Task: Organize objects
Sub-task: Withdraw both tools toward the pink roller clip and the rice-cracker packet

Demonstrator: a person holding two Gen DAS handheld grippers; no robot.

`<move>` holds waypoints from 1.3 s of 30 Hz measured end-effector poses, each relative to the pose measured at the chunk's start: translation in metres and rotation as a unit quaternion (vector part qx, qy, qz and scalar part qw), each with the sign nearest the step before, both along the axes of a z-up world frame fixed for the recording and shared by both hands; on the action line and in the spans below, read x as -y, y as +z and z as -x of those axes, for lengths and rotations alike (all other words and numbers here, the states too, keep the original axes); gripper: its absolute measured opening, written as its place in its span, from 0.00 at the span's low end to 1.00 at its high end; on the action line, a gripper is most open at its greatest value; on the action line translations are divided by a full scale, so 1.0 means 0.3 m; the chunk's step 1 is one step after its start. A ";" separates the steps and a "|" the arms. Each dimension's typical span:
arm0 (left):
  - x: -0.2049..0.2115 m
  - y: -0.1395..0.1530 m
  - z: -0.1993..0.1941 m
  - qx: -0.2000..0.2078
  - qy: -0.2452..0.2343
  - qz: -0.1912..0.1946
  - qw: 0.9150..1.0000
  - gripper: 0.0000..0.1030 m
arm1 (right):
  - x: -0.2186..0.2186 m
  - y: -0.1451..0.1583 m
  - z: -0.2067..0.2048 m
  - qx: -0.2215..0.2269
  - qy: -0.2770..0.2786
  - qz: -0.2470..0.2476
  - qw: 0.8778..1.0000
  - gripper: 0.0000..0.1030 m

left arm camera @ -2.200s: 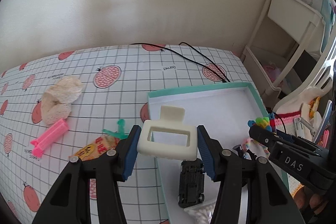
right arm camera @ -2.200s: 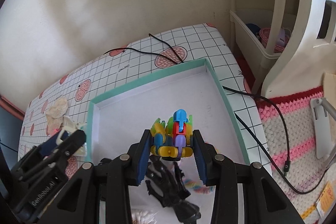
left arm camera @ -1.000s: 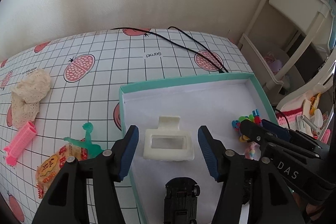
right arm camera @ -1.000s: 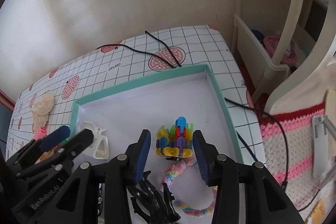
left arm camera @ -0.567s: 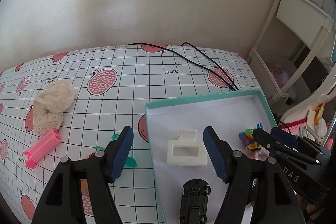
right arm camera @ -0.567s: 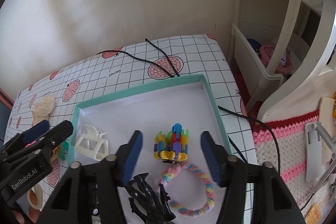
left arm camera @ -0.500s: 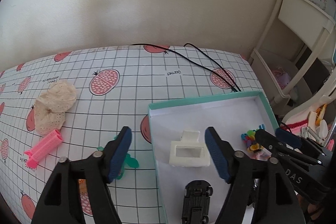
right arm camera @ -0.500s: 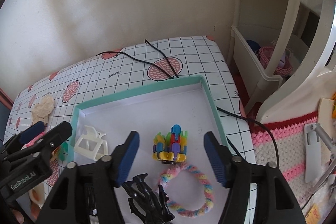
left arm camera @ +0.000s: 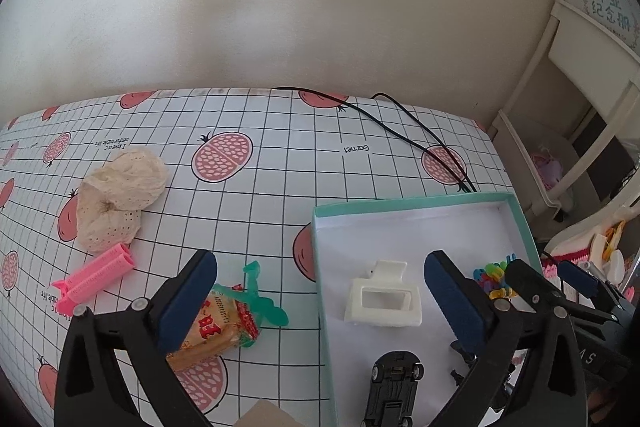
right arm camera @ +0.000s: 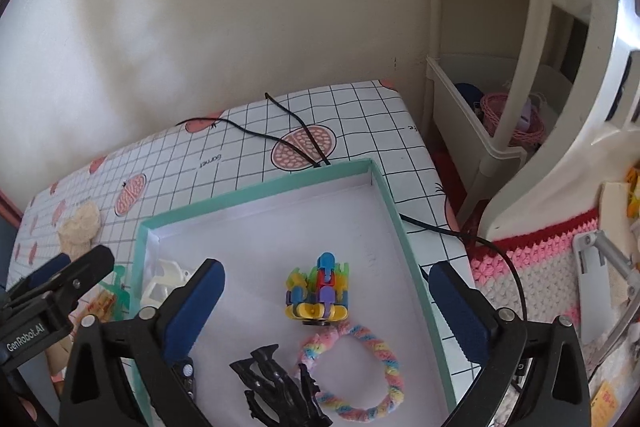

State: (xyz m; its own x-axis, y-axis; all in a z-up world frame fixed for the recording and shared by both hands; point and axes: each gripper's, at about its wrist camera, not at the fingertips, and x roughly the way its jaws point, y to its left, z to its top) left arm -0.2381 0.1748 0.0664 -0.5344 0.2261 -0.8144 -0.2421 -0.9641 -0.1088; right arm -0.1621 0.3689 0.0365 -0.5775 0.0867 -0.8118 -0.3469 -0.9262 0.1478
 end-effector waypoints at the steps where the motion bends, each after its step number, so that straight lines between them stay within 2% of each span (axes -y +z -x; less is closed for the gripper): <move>1: 0.007 0.002 0.002 0.000 0.001 0.000 1.000 1.00 | 0.001 0.001 0.001 -0.001 0.000 0.003 1.000 1.00; 9: 0.108 0.037 0.034 0.000 0.016 -0.003 1.000 1.00 | 0.084 0.030 0.033 -0.002 0.017 0.002 1.000 1.00; 21: 0.407 0.129 0.080 -0.011 0.059 -0.015 0.998 1.00 | 0.409 0.103 0.141 -0.017 0.107 0.011 0.994 1.00; 30: 0.614 0.144 0.116 -0.003 0.089 -0.013 0.996 1.00 | 0.615 0.048 0.200 0.003 0.153 0.040 0.987 0.99; 39: 0.683 0.087 0.140 0.027 0.069 -0.014 0.997 1.00 | 0.707 -0.044 0.199 0.050 0.182 0.048 0.981 0.86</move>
